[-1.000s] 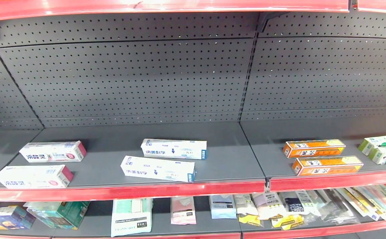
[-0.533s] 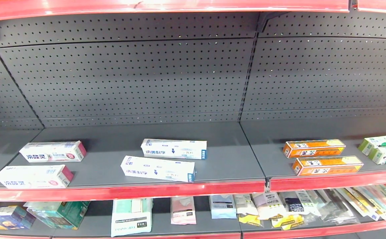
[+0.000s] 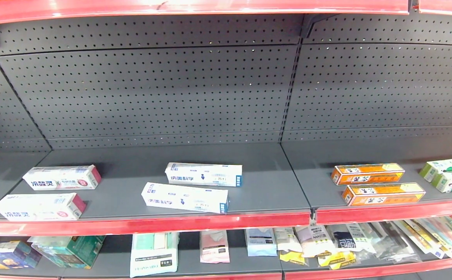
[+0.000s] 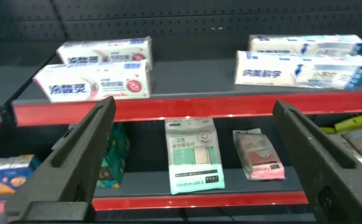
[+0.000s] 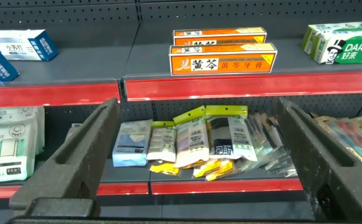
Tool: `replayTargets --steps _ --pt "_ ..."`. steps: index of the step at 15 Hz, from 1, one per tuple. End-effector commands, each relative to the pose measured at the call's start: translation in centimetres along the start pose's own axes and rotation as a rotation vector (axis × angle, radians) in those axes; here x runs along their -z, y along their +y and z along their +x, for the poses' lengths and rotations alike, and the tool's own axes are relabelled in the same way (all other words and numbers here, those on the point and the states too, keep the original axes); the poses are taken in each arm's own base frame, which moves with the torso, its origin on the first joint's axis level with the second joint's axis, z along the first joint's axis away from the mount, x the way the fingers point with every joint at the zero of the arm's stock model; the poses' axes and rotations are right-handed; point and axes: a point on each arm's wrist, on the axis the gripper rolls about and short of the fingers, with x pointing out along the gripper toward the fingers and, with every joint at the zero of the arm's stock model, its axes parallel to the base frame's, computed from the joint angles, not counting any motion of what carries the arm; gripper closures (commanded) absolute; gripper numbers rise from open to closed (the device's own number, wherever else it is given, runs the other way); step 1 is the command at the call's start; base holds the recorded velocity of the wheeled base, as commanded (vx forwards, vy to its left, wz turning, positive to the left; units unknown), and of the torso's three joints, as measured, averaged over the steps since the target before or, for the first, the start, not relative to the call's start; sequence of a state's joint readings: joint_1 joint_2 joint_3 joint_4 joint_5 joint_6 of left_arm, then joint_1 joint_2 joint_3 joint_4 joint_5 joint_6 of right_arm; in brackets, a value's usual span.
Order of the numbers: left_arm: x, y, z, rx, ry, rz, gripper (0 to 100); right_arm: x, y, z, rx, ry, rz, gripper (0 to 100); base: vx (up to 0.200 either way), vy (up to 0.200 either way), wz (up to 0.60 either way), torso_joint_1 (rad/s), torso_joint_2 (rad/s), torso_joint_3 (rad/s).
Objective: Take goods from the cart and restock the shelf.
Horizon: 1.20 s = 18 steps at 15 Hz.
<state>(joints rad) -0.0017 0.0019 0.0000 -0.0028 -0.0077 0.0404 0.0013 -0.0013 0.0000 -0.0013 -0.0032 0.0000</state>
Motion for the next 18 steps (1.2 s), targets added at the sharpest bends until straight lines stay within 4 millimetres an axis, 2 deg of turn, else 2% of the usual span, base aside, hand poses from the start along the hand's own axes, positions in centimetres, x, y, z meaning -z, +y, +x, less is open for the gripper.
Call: replayTargets --steps 1,2,3,4,5,6,8,9,11,12,13,14,15,18 --pt "-0.2 -0.1 0.0 0.045 -0.014 0.046 0 0.0 0.0 0.0 0.000 0.001 0.002 0 0.000 0.000 0.00 0.000 0.00 0.000" --pt "-2.0 -0.1 -0.3 0.085 -0.058 0.043 0 0.0 0.0 0.0 0.000 0.001 0.000 0 0.000 0.000 0.00 0.000 0.00 0.000" --pt "-8.8 0.0 1.2 0.190 -0.002 0.016 0 0.0 0.0 0.0 0.000 0.001 0.002 0 0.000 0.000 0.00 0.000 0.00 0.000" --pt "-10.3 0.0 2.4 0.204 0.037 -0.005 0 0.0 0.0 0.0 0.000 0.001 0.002 0 0.000 0.000 0.00 0.000 0.00 0.000" --pt "-12.2 0.1 5.4 0.198 0.108 -0.043 0 0.0 0.0 0.0 0.000 0.001 0.002 0 0.000 0.000 0.00 0.000 0.00 0.000" --pt "-11.8 0.1 6.9 0.150 0.185 -0.049 0 0.0 0.0 0.0 0.000 0.001 0.002 0 0.000 0.000 0.00 0.000 0.00 0.000" --pt "-11.3 0.4 11.7 0.010 0.369 -0.100 0 0.0 0.0 0.0 0.000 0.001 0.002 0 0.000 0.000 0.00 0.000 0.00 0.000" --pt "-11.5 0.4 15.4 -0.008 0.437 -0.128 0 0.0 0.0 0.0 0.000 0.001 0.002 0 0.000 0.000 0.00 0.000 0.00 0.000" --pt "-10.7 0.3 20.6 -0.007 0.552 -0.121 0 0.0 0.0 0.0 0.000 0.001 0.002 0 0.000 0.000 0.00 0.000 0.00 0.000" --pt "-10.5 0.0 22.1 0.017 0.580 -0.106 0 0.0 0.0 0.0 0.000 0.001 0.002 0 0.000 0.000 0.00 0.000 0.00 0.000" --pt "-10.4 -0.2 22.5 0.026 0.592 -0.097 0 0.0 0.0 0.0 0.000 0.001 0.002 0 0.000 0.000 0.00 0.000 0.00 0.000" --pt "-9.1 -0.5 24.0 0.048 0.656 -0.059 0 0.0 0.0 0.0 0.000 0.001 0.002 0 0.000 0.000 0.00 0.000 0.00 0.000" --pt "-8.5 -0.6 24.6 0.056 0.681 -0.040 0 0.0 0.0 0.0 0.000 0.001 0.002 0 0.000 0.000 0.00 0.000 0.00 0.000" --pt "-7.6 -1.4 27.9 0.123 0.724 -0.022 0 0.0 0.0 0.0 0.000 0.001 0.002 0 0.000 0.000 0.00 0.000 0.00 0.000"
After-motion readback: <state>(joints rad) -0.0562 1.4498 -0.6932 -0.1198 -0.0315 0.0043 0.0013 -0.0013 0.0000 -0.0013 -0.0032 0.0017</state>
